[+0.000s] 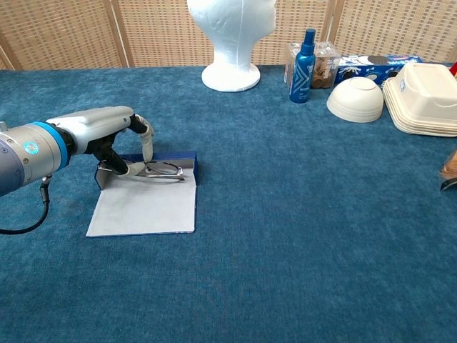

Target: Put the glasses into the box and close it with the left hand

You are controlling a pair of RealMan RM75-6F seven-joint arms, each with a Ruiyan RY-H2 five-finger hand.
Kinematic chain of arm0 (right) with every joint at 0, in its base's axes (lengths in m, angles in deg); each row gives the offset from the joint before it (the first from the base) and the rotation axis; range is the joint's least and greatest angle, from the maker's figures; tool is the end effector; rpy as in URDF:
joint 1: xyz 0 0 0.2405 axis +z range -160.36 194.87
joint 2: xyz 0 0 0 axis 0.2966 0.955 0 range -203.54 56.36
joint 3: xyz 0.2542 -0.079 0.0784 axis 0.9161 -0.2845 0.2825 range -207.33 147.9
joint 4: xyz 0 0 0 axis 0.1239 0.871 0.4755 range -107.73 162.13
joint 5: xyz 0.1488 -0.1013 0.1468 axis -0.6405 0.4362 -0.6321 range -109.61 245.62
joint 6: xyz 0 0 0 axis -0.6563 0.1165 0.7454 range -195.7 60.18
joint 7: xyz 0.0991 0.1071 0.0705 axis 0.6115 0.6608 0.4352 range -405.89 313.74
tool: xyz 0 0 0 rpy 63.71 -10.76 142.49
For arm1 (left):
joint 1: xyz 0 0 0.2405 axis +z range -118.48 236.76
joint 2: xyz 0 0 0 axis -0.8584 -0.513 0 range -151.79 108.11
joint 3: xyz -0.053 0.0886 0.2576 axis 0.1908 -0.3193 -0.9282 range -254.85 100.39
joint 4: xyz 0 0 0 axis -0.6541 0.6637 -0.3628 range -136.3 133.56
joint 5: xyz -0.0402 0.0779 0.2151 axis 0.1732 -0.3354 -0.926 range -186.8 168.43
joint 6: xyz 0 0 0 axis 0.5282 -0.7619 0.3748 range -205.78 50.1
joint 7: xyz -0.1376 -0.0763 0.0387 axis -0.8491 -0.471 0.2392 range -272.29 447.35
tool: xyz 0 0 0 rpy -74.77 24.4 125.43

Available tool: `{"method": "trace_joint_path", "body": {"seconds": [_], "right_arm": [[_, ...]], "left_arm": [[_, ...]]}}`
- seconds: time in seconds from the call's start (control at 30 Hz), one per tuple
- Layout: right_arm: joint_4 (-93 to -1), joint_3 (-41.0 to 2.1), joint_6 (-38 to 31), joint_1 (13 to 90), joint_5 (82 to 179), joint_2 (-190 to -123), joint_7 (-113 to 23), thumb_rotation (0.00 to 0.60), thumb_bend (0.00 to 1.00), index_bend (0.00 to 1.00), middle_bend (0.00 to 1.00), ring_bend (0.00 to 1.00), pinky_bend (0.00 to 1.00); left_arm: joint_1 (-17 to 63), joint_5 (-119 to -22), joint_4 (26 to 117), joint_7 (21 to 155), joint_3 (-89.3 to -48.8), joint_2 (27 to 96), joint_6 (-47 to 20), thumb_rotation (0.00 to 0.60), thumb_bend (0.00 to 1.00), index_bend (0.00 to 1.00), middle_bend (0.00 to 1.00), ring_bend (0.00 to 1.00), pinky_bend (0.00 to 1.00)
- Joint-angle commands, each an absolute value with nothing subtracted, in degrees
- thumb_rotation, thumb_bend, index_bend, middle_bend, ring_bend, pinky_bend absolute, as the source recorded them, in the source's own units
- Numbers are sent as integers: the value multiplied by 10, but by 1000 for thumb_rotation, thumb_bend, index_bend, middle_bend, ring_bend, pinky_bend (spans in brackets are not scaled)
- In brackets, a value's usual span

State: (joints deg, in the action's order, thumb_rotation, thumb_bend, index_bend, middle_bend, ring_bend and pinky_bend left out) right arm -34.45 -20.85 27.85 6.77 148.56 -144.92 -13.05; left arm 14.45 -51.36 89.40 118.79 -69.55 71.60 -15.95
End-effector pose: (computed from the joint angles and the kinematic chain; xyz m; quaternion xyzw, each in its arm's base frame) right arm -0.4572 -0.1032 0.2264 0.4244 -0.3951 0.4432 0.6836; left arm -0.1606 0.3509 -0.0761 -0.7053 -0.4688 -0.3019 0.4378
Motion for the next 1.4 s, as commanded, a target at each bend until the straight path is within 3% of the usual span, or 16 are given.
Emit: {"method": "trace_joint_path", "body": {"seconds": [0.03,0.53,0.8,1.4], "right_arm": [[-345,-208,279,68,1486,-1449,-131,568,391,47,166,126,281],[-343,-208,280,65,1486,-1450,-130,571,392,47,166,126,281],[-341,-208,278,66,1486,-1451,-128,570,391,47,166,126,282],[-354,-209,274,73,1492,-1450,-147,571,391,46,166,126,282]], "left_arm": [[147,-520,902,1187,-698,713,-159,600,399,259,163,80,95],[156,-534,919,1188,-700,709,-158,600,398,264,145,65,91],[166,-543,922,1181,-694,701,-141,600,391,130,105,22,74],[178,-520,889,1171,-683,670,-155,600,383,129,103,19,66]]}}
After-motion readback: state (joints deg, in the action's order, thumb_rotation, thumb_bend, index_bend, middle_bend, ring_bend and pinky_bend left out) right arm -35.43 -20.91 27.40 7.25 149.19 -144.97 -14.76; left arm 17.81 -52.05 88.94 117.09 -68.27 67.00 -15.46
